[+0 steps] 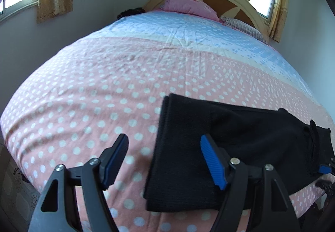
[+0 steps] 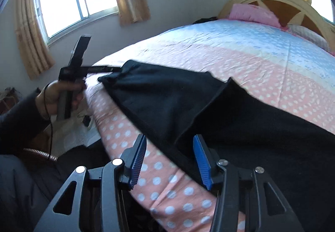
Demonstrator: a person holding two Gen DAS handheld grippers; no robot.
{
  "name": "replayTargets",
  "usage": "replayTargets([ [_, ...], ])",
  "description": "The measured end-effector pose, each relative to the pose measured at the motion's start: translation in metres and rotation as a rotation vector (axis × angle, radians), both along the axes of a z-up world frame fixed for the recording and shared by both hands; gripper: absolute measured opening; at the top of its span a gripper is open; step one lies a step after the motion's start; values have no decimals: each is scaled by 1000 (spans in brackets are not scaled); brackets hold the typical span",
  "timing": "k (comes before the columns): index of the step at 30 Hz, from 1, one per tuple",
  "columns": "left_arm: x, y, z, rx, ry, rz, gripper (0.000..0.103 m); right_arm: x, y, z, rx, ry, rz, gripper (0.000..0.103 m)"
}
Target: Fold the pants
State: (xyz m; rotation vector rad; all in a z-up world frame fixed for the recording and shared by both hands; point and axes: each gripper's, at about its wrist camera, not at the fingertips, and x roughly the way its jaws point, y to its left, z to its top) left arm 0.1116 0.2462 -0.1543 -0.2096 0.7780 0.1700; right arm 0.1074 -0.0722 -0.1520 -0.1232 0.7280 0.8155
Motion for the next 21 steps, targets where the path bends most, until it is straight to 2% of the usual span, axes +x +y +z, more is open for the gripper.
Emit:
replayTargets([
  [2,0,6,-2,-17,1,10,80,5,1,-3,10,2,-17,49],
  [4,2,8,-8,-44,19,6,80,10,10,-11,31,43,11,49],
  [5,2,9,-10,-59,20,4,80,12,19,-21,-4,76,31,51],
  [6,1,9,-12,-76,13,2,80,10,24,-21,-36,53,36,52],
  [8,1,8,-12,-75,3,-2,80,7,26,-13,-56,57,52,52],
  [10,1,6,-11,-70,4,-17,80,5,19,-5,-26,65,55,52],
  [14,0,4,-12,-98,0,-43,78,-2,-16,10,45,5,-40,53],
  [18,2,-7,-13,-89,7,-77,64,-10,-45,15,83,-10,-101,54],
  [21,3,-7,-14,-103,7,-81,61,-14,-53,17,94,-12,-115,54],
])
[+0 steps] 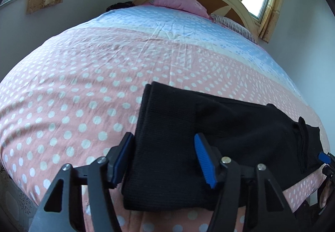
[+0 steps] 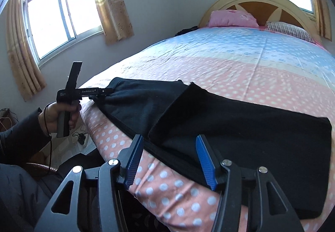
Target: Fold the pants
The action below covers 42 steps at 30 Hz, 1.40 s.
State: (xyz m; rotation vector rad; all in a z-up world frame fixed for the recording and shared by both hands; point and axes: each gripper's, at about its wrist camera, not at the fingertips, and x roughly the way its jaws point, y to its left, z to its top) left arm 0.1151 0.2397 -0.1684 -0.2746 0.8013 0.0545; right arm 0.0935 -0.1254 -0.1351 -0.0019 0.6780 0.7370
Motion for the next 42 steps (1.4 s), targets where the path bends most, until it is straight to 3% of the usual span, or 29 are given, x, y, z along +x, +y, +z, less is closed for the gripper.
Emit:
replayTargets([
  [5,-1,0,-1,-1,3,-6,55,2,-4,-1,22,-6,-14,55],
  [7,-2,0,-1,-22,1,-19,47,3,-7,-1,22,-14,-25,55],
  [9,-2,2,1,-103,1,-46,23,3,-9,0,21,-24,-40,55],
  [14,-8,2,20,-188,-29,-40,23,6,-29,10,-4,-62,-119,55],
  [19,-17,-19,68,-265,-109,-89,23,15,-68,24,34,-72,-251,55],
  [28,-12,-121,135,-291,-163,-302,22,24,-144,40,124,-80,-498,58],
  [34,10,-205,161,-317,-159,-440,22,31,-184,34,182,-31,-642,58],
  [38,22,-261,164,-286,-132,-513,22,33,-204,30,208,-5,-703,59],
  [42,37,-315,148,-252,-72,-582,22,34,-214,27,220,15,-728,59],
])
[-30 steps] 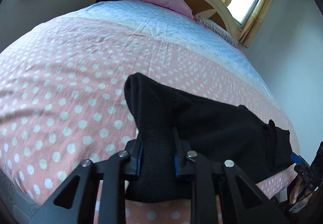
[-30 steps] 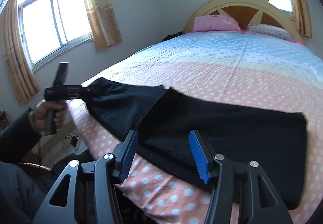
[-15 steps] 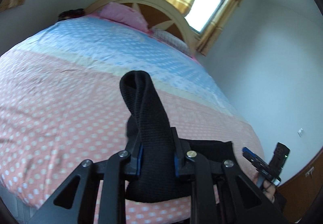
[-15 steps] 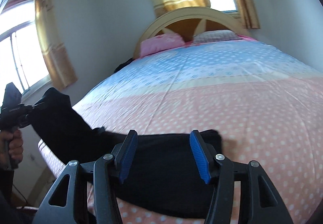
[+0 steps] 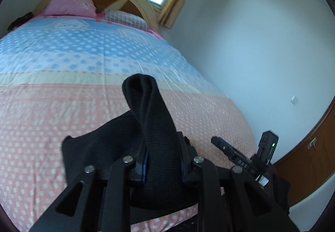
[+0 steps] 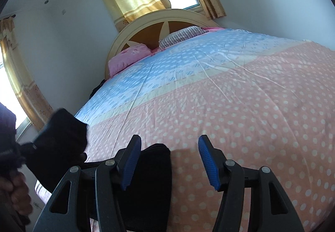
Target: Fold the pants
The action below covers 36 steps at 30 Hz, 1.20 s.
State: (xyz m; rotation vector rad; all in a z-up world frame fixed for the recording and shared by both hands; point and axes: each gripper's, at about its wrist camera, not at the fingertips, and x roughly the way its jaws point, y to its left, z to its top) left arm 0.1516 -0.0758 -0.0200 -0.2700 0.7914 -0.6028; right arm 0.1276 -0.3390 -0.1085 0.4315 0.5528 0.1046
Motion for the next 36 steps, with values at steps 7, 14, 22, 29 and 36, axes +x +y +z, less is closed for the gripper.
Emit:
replayTargets([
  [7,21,-69,-60,114,107,-82,22,7,-5,-12,8,37,2,59],
  [14,14,-108,-80,204,90,-111,39,11,-13,-20,42,53,-7,59],
  [22,-15,-81,-46,172,-73,-95,74,9,-3,-6,171,22,131,77],
  [29,-14,-12,-61,270,-153,129,92,16,46,-16,54,151,213,71],
  [36,-2,33,-85,242,-83,228,92,0,49,-17,81,186,271,16],
])
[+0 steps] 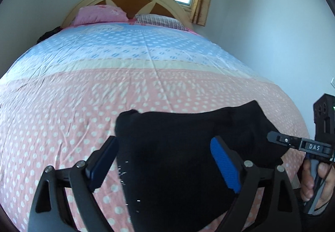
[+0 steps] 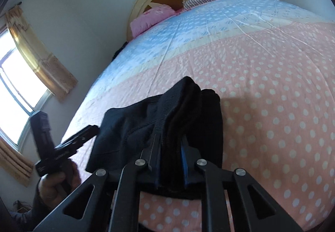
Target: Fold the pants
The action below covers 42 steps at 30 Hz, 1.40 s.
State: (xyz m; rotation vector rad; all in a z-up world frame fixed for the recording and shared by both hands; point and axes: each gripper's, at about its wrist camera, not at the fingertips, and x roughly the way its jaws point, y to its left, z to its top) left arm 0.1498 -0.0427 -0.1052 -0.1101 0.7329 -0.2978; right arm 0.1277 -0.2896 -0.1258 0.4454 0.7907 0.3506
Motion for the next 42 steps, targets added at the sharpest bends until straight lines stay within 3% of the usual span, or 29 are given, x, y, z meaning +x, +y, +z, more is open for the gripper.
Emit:
replayTargets([
  [6,12,-1,-15,23,1,9,98,11,-24,-37,75,115,-43,17],
  [7,15,-3,-20,50,6,16,98,12,-27,-38,90,112,-44,18],
  [8,14,-3,-24,66,16,13,98,10,-28,-36,90,103,-50,26],
  [11,15,1,-31,60,40,8,98,5,-24,-23,-21,41,-112,46],
  [14,15,6,-24,49,24,20,98,-5,-8,4,-140,-101,-151,48],
  [17,15,8,-17,46,0,32,98,-5,19,21,-151,-194,-53,58],
  [19,16,7,-16,29,1,26,98,7,34,21,-117,-202,51,59],
  [20,16,6,-17,32,5,22,98,14,39,16,-104,-192,81,59],
  [23,16,-2,-22,60,15,2,98,42,29,-16,-161,-32,-28,59],
  [24,16,-5,-25,70,21,-3,98,45,24,-22,-142,-20,-34,58],
  [30,15,-2,-33,62,64,-15,98,7,18,-6,-201,-72,-36,58],
  [34,0,-1,-31,58,58,-25,98,-20,26,2,-235,-114,34,58],
  [36,-6,-3,-30,47,57,-41,98,-26,32,-6,-296,-78,71,58],
  [38,-11,-8,-31,64,60,-58,99,-23,34,-27,-373,16,62,58],
  [42,-14,-13,-40,75,76,-75,101,-19,15,-42,-284,62,56,63],
])
